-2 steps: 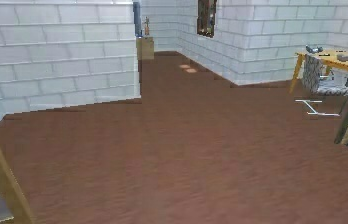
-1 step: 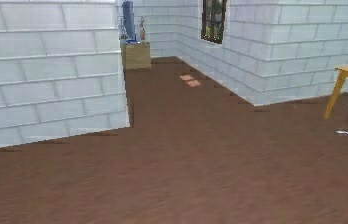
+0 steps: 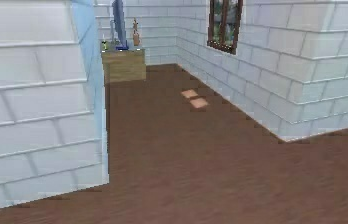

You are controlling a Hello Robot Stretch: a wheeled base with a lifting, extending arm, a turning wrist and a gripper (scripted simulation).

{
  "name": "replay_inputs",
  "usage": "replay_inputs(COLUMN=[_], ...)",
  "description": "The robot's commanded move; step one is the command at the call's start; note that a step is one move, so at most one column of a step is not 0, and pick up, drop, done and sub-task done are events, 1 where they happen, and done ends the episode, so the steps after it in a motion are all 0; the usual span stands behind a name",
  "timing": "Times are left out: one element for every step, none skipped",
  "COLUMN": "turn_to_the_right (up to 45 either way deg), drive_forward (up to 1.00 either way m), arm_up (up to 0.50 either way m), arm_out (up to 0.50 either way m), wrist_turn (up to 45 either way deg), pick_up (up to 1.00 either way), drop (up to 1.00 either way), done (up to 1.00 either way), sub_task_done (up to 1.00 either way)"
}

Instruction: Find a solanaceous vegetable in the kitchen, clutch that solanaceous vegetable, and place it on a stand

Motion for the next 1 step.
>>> replay_inputs(turn_to_the_right=[0.0], drive_forward=[1.00], arm_up=[0.00], arm_out=[0.00], wrist_turn=[0.0], pick_up=[0.00], drop=[0.00], done=[0.00], sub_task_done=[0.00])
